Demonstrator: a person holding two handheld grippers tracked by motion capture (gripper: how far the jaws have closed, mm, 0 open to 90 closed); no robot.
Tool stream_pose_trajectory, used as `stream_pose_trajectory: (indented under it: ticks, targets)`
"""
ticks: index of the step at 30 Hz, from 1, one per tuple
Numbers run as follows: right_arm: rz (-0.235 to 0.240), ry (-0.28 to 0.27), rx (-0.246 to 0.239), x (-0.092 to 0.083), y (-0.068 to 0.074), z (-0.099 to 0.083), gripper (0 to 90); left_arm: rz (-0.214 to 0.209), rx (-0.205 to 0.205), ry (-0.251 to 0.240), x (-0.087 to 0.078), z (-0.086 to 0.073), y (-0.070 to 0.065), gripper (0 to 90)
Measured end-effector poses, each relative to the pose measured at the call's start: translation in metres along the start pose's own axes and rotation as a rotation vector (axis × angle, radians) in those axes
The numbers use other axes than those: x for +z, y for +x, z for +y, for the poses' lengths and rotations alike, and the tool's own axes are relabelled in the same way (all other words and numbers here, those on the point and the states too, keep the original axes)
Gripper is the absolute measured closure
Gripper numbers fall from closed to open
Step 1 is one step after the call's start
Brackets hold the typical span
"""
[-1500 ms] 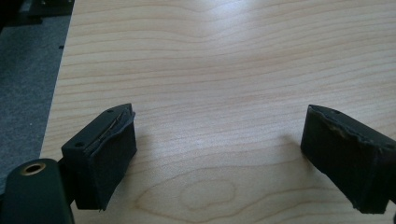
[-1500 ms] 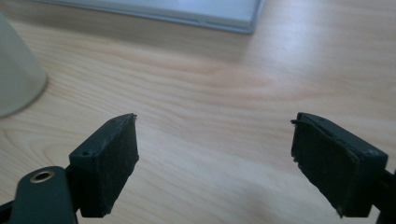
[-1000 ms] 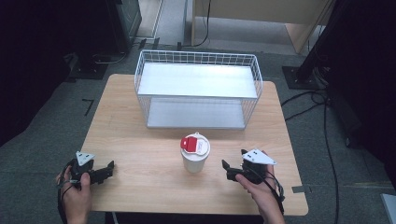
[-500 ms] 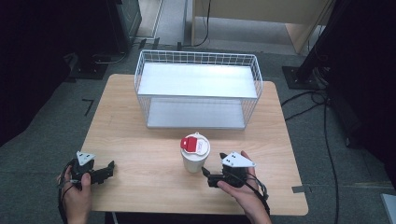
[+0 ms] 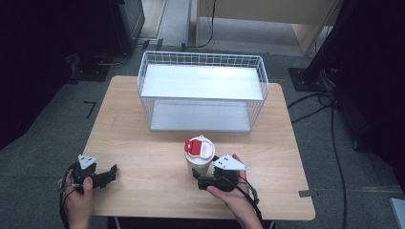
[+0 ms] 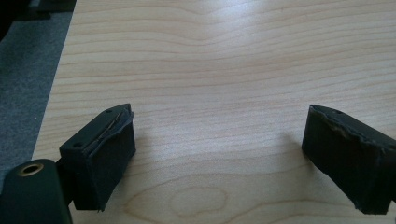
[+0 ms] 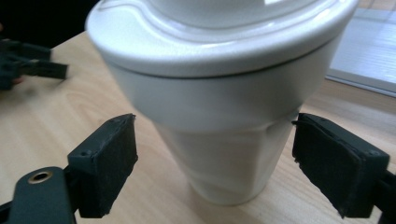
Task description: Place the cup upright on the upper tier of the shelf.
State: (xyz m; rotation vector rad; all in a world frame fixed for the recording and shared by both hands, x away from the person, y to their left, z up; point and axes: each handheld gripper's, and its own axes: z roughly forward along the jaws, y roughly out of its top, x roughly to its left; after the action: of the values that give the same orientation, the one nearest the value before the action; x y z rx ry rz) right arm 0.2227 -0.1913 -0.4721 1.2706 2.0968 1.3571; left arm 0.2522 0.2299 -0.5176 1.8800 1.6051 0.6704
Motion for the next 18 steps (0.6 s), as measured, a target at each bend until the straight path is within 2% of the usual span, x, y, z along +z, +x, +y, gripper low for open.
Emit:
stream_pose_trajectory:
  ticks: [1,2,6,7,12,16,18]
  targets:
    - [0.0,0.0,0.0,0.0,0.0,0.0,14.3,0.0,0.0,0.0,0.0,0.0,0.0,10.1]
    - [-0.015,-0.012,0.038,0.004,0.002,0.001,12.7,0.0,0.0,-0.001,0.0,0.0,0.0,10.1]
    - [-0.04,-0.031,0.05,0.008,0.006,0.001,11.0,0.0,0.0,0.0,0.0,0.0,0.0,10.1]
    - [-0.06,-0.049,0.059,0.013,0.008,0.001,9.2,-0.001,-0.002,-0.001,0.0,0.0,0.0,10.1]
    - [-0.09,-0.097,0.097,0.022,0.013,-0.001,5.3,-0.001,-0.002,-0.001,0.0,0.0,0.0,10.1]
    - [-0.115,-0.16,0.104,0.029,0.016,-0.005,3.8,-0.001,-0.002,-0.001,0.0,0.0,0.0,10.1]
    - [-0.126,-0.173,0.101,0.031,0.016,-0.006,3.8,-0.001,-0.002,-0.001,0.0,0.0,0.0,10.1]
